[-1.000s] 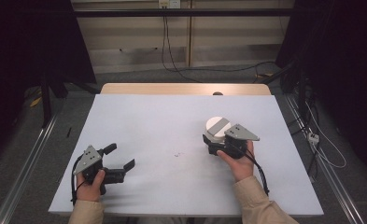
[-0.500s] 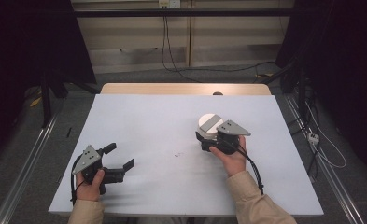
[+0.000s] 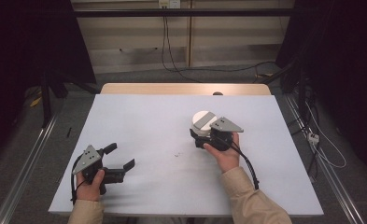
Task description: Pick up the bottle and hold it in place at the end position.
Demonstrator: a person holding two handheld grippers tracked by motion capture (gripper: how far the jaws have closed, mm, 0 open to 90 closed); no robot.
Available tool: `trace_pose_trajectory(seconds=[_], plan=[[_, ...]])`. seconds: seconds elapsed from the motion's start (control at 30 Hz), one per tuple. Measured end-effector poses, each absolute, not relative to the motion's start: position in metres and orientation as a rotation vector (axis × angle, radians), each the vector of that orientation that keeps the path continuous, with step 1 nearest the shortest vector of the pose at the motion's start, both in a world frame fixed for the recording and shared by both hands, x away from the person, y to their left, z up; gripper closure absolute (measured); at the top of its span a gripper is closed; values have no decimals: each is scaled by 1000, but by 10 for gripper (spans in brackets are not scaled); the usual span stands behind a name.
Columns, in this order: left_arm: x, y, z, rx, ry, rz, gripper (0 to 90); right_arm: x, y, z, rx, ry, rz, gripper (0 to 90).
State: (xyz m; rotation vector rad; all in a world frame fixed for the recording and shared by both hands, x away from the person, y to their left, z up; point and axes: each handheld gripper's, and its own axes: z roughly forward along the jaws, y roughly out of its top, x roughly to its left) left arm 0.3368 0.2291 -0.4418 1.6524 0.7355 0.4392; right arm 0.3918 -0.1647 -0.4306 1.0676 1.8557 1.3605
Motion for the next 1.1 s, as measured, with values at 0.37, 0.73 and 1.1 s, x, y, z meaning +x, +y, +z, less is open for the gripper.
trace_pose_trajectory(seconds=[0.37,0.73,1.1], plan=[[337,229,-442,1651,737,437,28,400,-154,-433,1066,1870,1364,188],[337,229,-442,1651,735,436,28,406,-149,-433,1064,1872,1363,187],[337,229,-442,1655,736,424,30,414,-136,-434,1051,1884,1390,188]])
